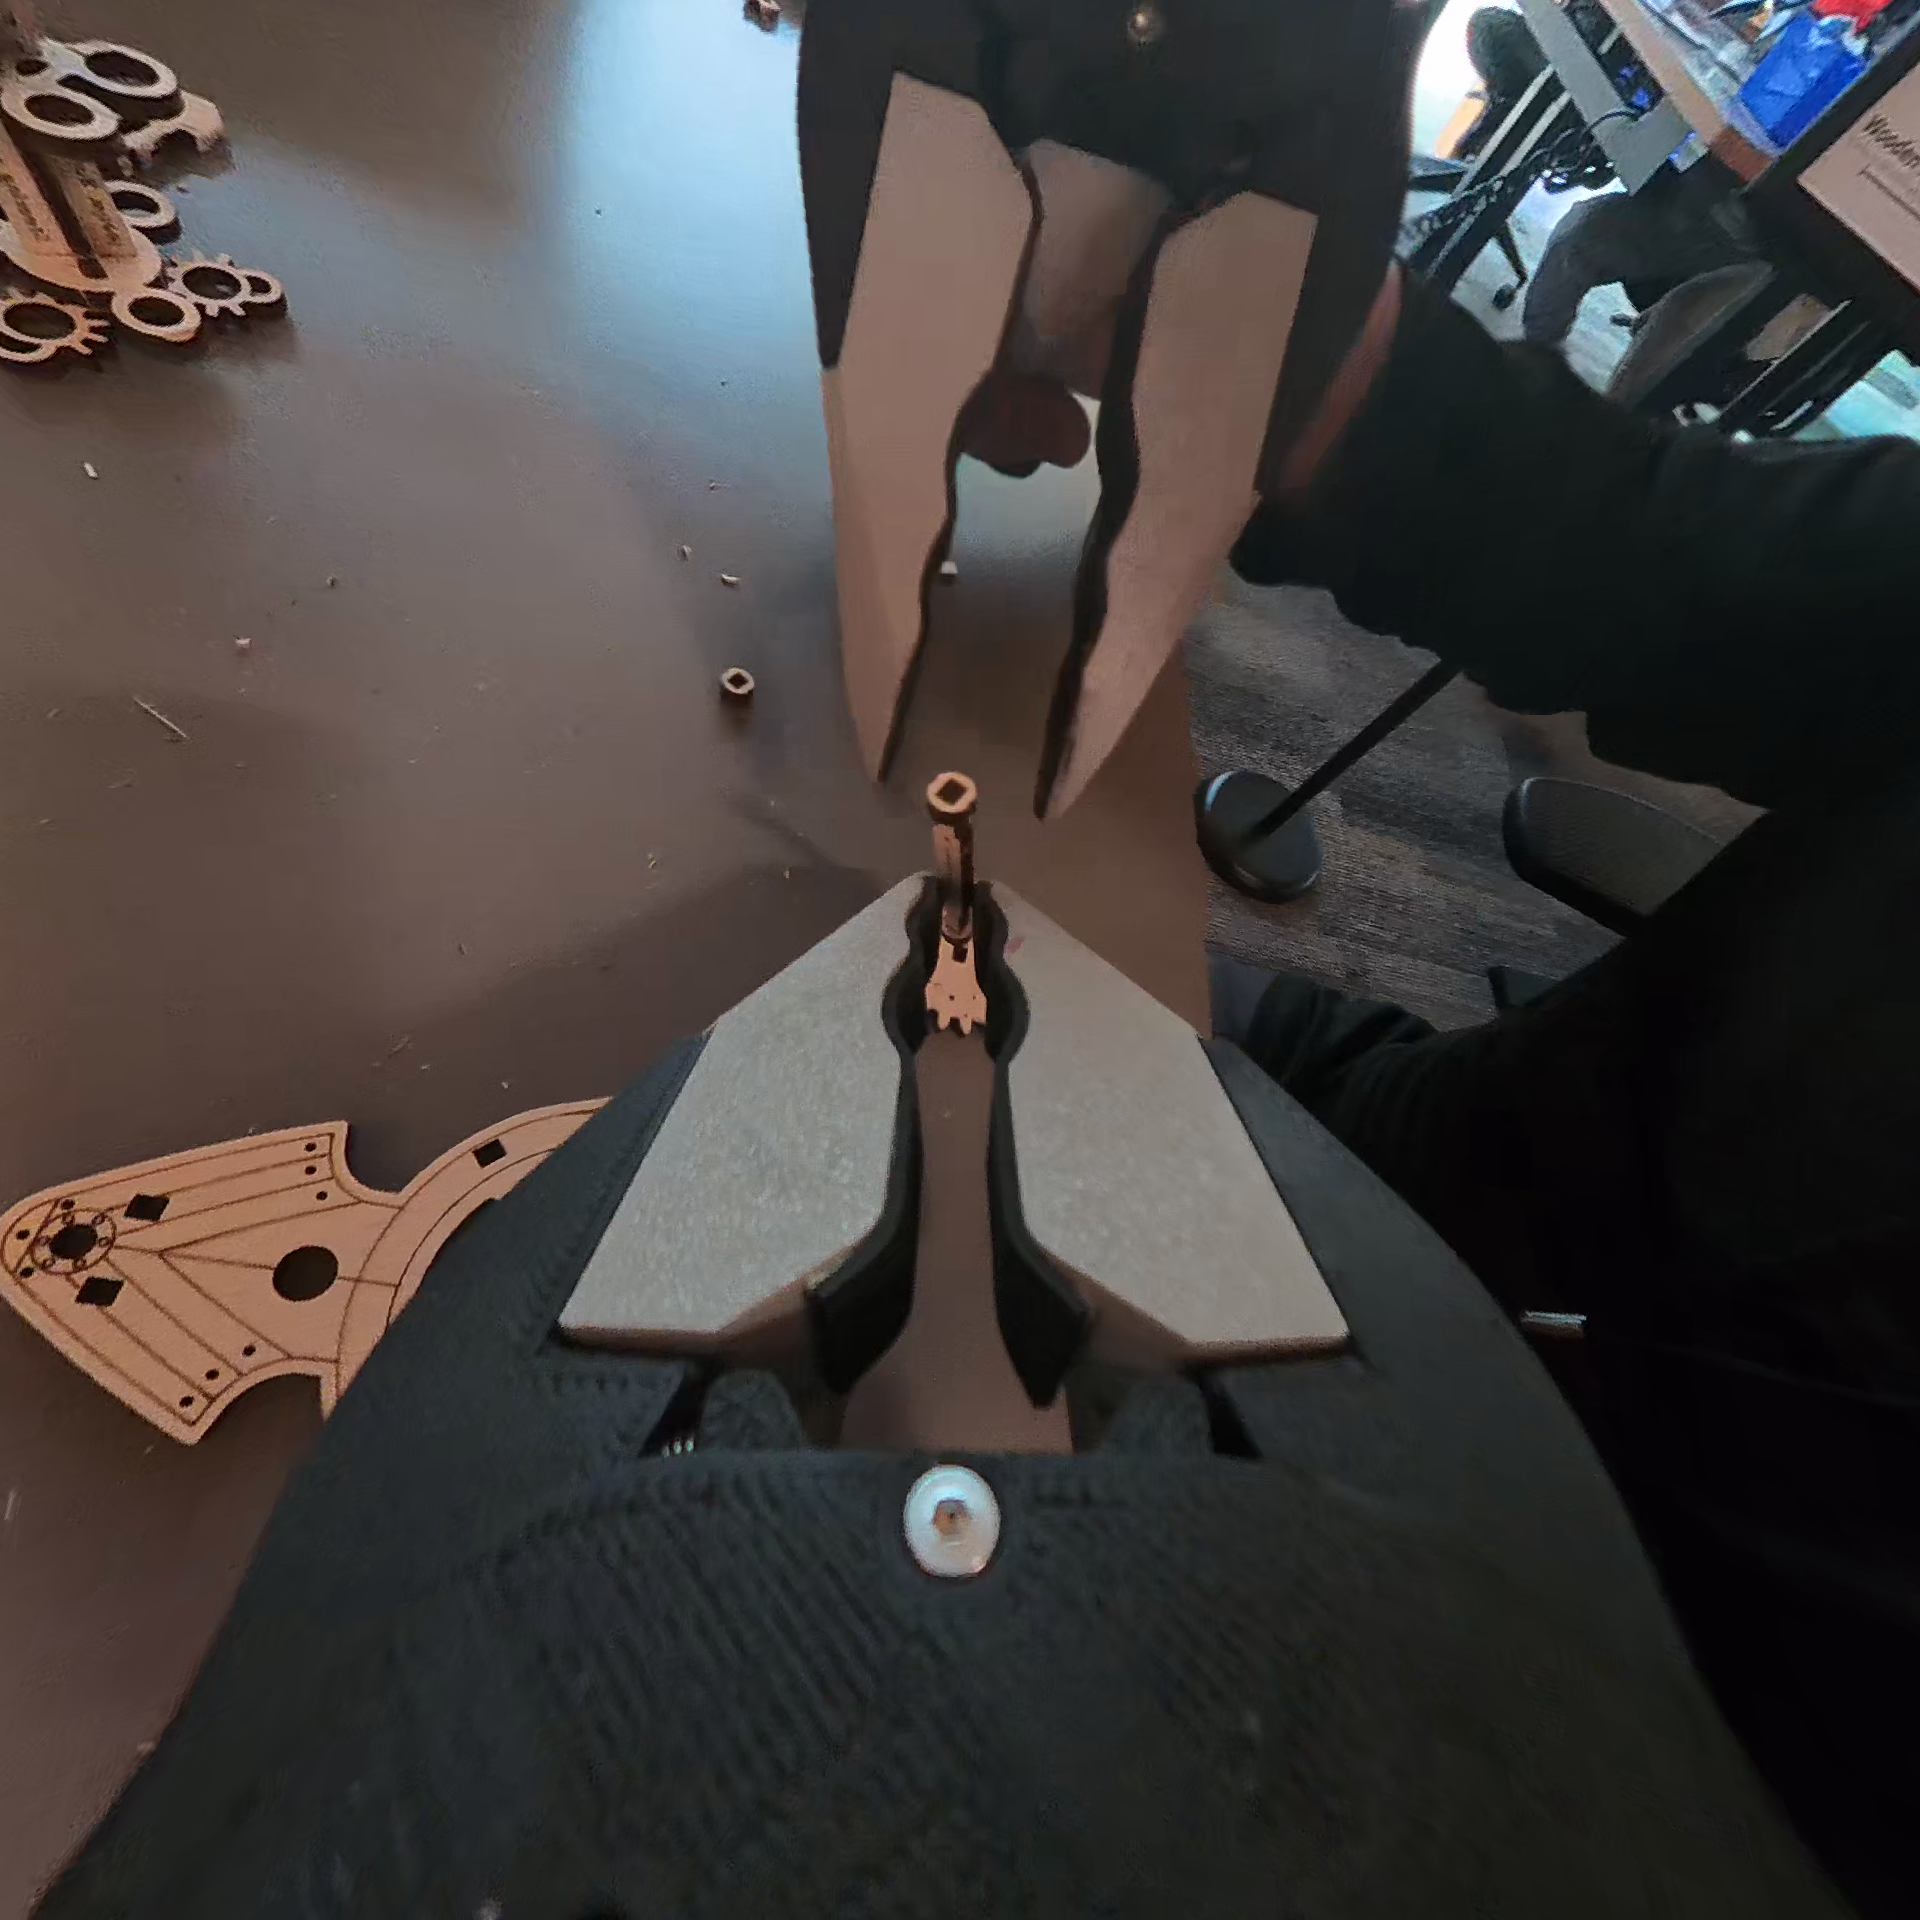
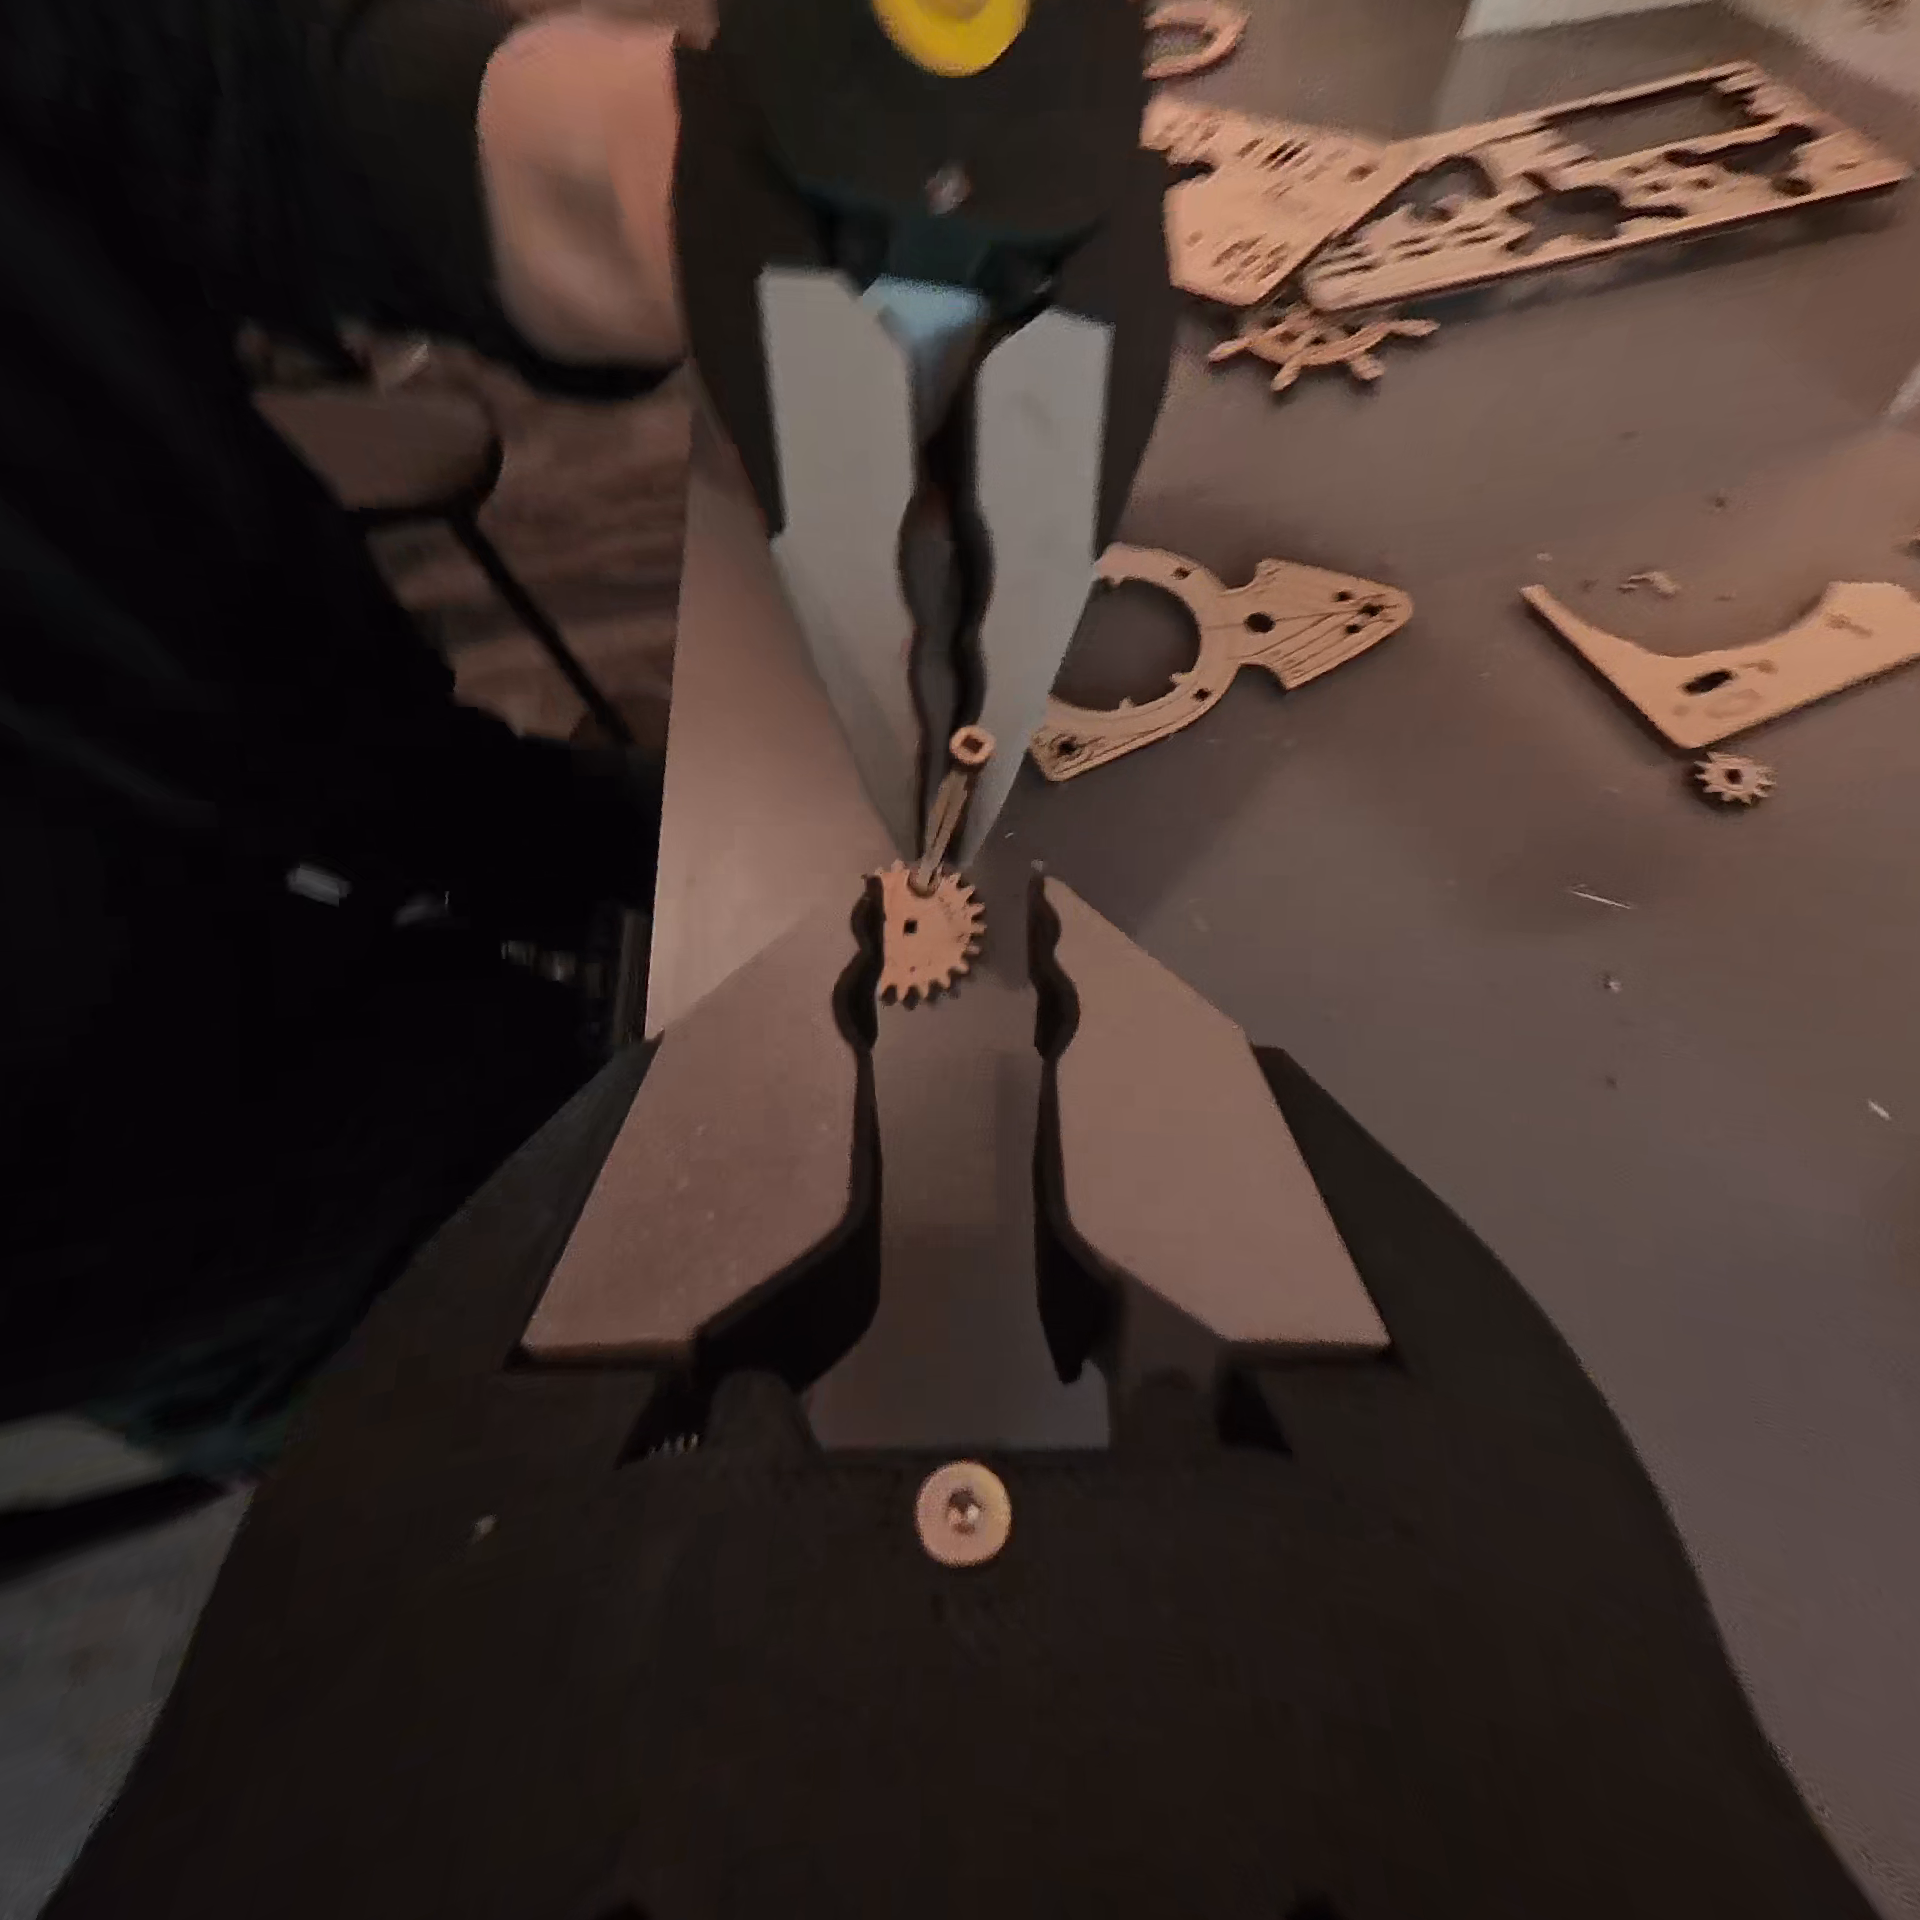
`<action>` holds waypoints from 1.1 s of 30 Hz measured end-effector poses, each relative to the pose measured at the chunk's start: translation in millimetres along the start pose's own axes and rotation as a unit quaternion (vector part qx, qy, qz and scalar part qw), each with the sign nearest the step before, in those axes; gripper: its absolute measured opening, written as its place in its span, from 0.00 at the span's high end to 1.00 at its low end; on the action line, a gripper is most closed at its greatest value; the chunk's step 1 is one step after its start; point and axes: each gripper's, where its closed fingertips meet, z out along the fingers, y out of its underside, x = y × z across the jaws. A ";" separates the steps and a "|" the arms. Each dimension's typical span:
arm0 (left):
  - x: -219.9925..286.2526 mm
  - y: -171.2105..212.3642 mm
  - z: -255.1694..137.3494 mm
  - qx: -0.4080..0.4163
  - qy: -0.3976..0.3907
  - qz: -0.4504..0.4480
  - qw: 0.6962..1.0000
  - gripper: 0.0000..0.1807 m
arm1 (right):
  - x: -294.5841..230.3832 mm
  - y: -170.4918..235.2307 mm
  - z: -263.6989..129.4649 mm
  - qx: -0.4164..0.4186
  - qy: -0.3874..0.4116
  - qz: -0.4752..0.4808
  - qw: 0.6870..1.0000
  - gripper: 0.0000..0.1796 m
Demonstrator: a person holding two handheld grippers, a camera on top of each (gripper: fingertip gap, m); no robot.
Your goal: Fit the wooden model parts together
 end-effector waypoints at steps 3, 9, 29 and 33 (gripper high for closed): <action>-4.5 -3.6 1.8 0.011 -0.032 -0.010 0.999 0.98 | -3.2 -12.0 0.5 0.037 -0.008 0.032 0.999 0.85; -4.1 0.6 8.4 0.008 -0.068 -0.033 0.997 0.98 | -2.6 -12.6 11.3 0.037 -0.001 0.073 0.997 0.91; 9.2 -4.9 -1.4 0.047 -0.045 -0.061 0.996 0.98 | -8.9 -18.5 6.8 0.105 -0.082 0.154 0.979 0.99; 18.4 -18.8 -7.7 0.072 0.022 -0.102 0.992 0.95 | -8.1 -28.8 -2.8 0.147 -0.188 0.282 0.929 0.99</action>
